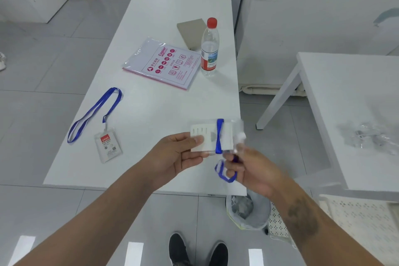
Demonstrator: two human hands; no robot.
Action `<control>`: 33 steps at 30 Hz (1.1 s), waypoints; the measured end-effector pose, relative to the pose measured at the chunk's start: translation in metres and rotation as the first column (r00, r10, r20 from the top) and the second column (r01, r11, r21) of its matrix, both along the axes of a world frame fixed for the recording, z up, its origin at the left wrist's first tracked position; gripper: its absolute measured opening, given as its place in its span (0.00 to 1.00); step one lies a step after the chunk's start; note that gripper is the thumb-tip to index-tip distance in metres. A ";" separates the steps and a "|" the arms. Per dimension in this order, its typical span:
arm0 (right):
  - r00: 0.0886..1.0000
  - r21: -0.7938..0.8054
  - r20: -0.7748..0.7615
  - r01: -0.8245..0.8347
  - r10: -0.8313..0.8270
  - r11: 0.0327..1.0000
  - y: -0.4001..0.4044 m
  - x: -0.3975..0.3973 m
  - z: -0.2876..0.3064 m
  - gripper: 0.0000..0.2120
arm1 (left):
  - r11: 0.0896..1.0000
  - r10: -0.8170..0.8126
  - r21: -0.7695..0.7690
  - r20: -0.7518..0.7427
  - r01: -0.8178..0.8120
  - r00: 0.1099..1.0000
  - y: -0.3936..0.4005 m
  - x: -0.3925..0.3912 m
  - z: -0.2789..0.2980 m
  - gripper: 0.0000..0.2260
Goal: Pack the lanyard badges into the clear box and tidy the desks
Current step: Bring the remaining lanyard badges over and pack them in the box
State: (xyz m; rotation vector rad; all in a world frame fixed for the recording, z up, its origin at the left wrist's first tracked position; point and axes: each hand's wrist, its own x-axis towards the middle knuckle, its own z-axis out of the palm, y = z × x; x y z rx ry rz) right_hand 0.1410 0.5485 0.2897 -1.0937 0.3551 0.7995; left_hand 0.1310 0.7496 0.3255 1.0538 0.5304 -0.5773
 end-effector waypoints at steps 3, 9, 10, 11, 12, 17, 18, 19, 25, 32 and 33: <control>0.931 -0.407 0.224 -0.180 0.289 0.896 0.010 -0.022 0.015 0.13 | 0.979 0.139 0.145 0.046 -0.145 0.989 -0.006 0.001 -0.002 0.04; 0.641 -0.831 0.373 -0.091 0.671 0.549 -0.003 -0.025 0.038 0.10 | 0.718 -0.237 0.691 0.123 0.088 0.964 -0.014 -0.011 -0.011 0.04; 0.654 -0.822 0.415 -0.029 0.633 0.569 -0.008 -0.019 0.041 0.10 | 0.711 -0.309 0.685 0.098 0.161 0.946 -0.013 -0.015 -0.010 0.03; 0.690 -0.791 0.454 0.021 0.564 0.611 -0.016 -0.012 0.045 0.09 | 0.717 -0.366 0.658 0.078 0.228 0.927 -0.013 -0.018 -0.008 0.03; 0.728 -0.752 0.482 0.058 0.488 0.657 -0.023 -0.007 0.047 0.08 | 0.737 -0.399 0.616 0.065 0.278 0.914 -0.013 -0.020 -0.004 0.04; 0.829 -0.649 0.471 0.093 0.303 0.755 -0.031 -0.007 0.035 0.07 | 0.909 -0.311 0.309 0.057 0.279 0.949 -0.011 -0.027 0.014 0.07; 0.853 -0.629 0.449 0.090 0.266 0.772 -0.029 -0.011 0.030 0.08 | 0.930 -0.282 0.260 0.049 0.261 0.958 -0.011 -0.027 0.015 0.08; 0.888 -0.588 0.412 0.086 0.206 0.804 -0.029 -0.013 0.027 0.08 | 0.947 -0.254 0.211 0.037 0.240 0.967 -0.011 -0.028 0.016 0.08; 0.977 -0.374 0.195 -0.003 0.082 0.927 -0.014 -0.039 0.022 0.15 | 0.999 -0.016 0.031 0.004 0.016 1.000 -0.012 -0.022 0.013 0.03; 0.826 -0.737 0.292 -0.127 0.482 0.664 0.010 -0.051 0.040 0.09 | 0.902 -0.003 0.430 0.067 -0.027 0.998 -0.007 -0.013 -0.007 0.03; 0.801 -0.789 0.322 -0.068 0.505 0.611 0.007 -0.045 0.043 0.09 | 0.881 -0.043 0.473 0.076 0.002 0.996 -0.006 -0.013 -0.008 0.03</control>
